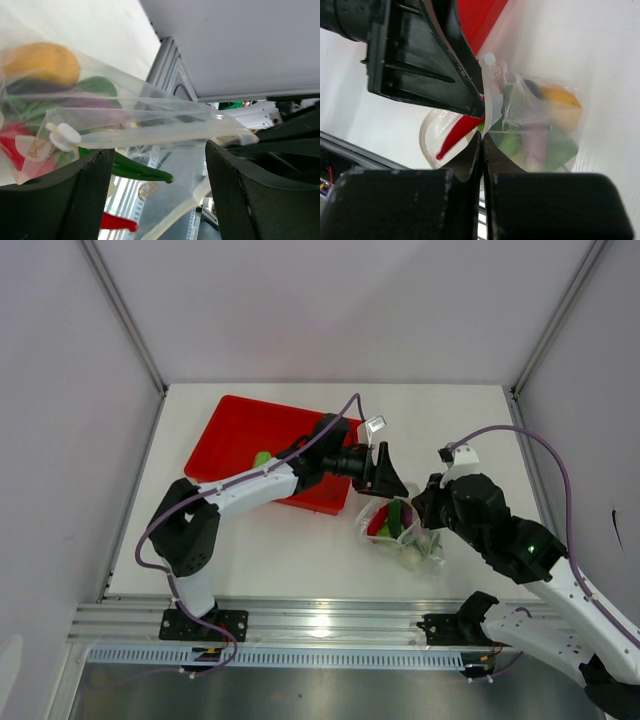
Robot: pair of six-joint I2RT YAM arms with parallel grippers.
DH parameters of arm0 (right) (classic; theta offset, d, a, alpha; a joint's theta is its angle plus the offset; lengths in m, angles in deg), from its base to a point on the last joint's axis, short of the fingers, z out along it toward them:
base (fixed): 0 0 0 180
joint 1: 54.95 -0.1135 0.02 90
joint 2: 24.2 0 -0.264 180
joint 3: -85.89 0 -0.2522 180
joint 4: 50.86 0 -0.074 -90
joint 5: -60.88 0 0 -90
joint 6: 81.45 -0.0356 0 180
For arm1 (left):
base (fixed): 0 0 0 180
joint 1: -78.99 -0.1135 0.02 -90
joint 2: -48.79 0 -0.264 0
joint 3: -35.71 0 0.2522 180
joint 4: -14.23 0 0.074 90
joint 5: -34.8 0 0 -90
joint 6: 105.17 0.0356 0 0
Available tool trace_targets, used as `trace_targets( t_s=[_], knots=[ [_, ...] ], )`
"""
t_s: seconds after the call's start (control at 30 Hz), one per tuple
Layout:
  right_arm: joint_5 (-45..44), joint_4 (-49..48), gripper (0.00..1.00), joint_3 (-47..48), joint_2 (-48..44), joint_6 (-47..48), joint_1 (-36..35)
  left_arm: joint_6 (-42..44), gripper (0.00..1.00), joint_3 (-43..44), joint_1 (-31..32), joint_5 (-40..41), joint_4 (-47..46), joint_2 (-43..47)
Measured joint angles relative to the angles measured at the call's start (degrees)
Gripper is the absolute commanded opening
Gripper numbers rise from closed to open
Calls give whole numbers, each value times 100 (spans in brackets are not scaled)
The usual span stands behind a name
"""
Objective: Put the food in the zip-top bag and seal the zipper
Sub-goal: Place the fake vegetable in the zipper food storage bag, then pick up the fake vegetable from the bin.
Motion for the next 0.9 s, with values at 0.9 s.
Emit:
trace_targets(
  t_s=[0.9],
  knots=[
    [96, -131, 0, -44, 293, 7, 68, 1884, 79, 1102, -3012, 3359, 3532, 411]
  ],
)
